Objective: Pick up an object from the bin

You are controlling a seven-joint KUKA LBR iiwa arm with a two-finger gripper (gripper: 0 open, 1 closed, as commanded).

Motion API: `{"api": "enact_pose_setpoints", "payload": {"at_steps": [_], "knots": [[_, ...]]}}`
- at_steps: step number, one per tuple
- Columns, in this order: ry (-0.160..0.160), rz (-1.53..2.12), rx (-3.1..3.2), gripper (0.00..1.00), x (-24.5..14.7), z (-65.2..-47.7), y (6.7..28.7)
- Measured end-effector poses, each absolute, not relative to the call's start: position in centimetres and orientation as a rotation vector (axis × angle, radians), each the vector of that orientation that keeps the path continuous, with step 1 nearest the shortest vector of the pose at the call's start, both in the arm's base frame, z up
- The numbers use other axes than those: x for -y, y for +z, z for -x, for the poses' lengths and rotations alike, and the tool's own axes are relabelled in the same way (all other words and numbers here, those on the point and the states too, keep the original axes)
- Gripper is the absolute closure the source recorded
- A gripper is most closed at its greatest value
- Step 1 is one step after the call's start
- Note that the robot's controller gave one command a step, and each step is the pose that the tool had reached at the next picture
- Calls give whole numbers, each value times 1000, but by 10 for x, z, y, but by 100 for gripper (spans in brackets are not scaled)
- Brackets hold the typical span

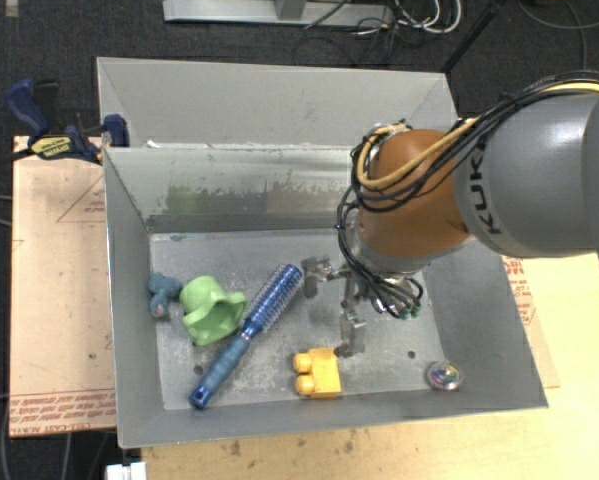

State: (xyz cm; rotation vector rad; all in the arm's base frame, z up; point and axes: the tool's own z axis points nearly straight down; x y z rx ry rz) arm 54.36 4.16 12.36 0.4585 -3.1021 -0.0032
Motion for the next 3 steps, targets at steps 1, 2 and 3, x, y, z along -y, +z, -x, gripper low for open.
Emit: {"api": "enact_pose_setpoints", "payload": {"at_steps": [1, 2, 3], "knots": [[-1, -525, 3111, 0, -40, -487, 78], [-2, -1369, 2831, 0, -48, -503, 70], [-3, -1366, 2831, 100, -47, -503, 70]]}}
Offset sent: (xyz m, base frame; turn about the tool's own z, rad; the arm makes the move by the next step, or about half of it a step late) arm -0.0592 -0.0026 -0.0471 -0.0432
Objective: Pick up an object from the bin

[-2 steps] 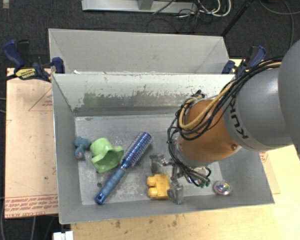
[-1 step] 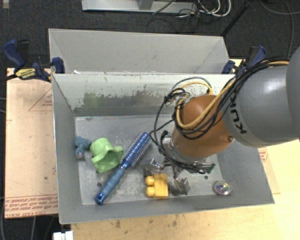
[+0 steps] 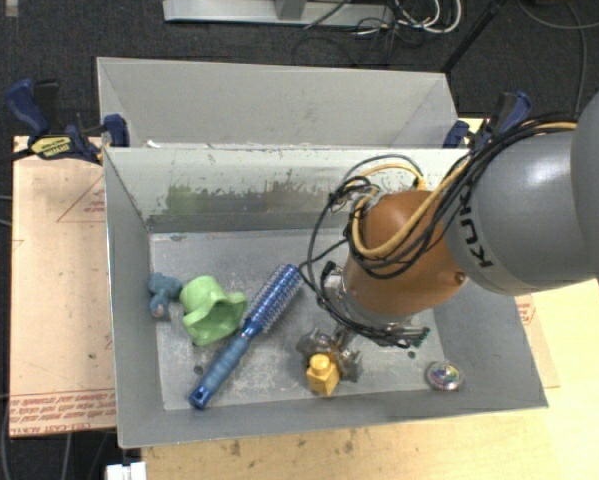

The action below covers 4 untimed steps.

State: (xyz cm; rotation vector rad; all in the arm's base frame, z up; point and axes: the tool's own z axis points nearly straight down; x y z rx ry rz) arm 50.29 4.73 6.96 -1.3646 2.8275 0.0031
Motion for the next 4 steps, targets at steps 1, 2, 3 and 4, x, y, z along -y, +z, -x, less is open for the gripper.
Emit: {"api": "enact_pose_setpoints", "payload": {"at_steps": [1, 2, 3, 4], "knots": [[-8, 2477, -1916, 100, -11, -485, 78], [1, 2442, -1970, 100, -19, -481, 107], [-2, 2417, -1999, 100, -18, -491, 144], [-5, 2432, -1978, 100, -25, -482, 211]]}}
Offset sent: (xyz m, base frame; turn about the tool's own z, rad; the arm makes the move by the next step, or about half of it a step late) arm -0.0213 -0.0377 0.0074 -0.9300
